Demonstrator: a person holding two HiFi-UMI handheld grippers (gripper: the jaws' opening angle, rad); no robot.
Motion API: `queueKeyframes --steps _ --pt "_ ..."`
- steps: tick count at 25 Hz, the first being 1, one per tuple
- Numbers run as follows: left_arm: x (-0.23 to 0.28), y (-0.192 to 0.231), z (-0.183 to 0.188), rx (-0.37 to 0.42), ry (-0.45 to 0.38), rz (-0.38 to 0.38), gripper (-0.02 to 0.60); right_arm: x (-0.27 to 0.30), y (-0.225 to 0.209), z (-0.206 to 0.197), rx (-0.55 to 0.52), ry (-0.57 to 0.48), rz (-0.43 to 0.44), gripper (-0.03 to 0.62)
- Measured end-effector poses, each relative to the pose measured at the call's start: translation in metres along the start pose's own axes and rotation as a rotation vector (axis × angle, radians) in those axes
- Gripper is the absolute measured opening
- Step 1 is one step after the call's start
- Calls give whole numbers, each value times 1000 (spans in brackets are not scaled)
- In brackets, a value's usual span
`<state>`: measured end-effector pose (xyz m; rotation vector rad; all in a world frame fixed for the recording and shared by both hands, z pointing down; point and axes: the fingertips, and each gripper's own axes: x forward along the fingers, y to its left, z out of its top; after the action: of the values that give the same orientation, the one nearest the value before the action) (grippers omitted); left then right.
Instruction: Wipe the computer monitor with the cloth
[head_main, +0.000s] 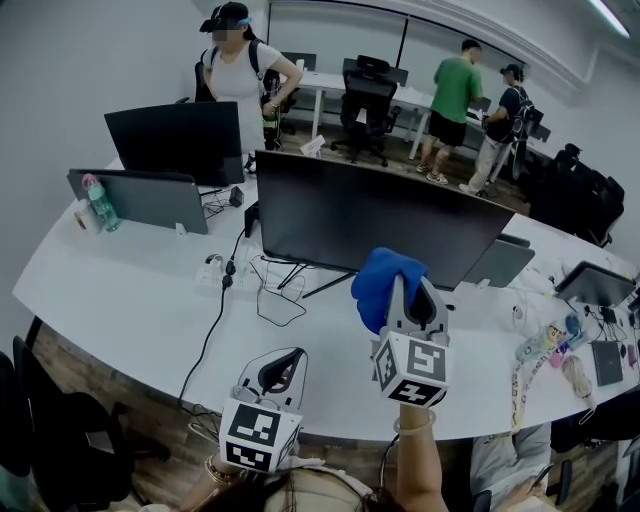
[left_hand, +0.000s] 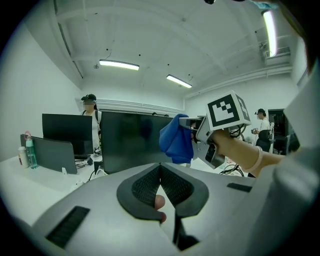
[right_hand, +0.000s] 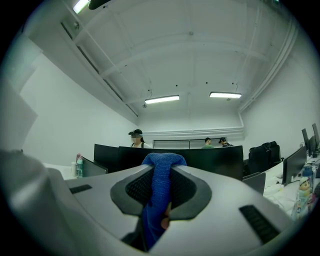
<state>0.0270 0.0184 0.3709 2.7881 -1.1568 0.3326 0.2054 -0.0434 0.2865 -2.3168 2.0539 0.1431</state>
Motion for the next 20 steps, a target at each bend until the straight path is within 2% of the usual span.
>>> queueKeyframes --steps 20 --pt "23 31 8 1 -1 -6 9 5 2 -31 -20 70 -47 71"
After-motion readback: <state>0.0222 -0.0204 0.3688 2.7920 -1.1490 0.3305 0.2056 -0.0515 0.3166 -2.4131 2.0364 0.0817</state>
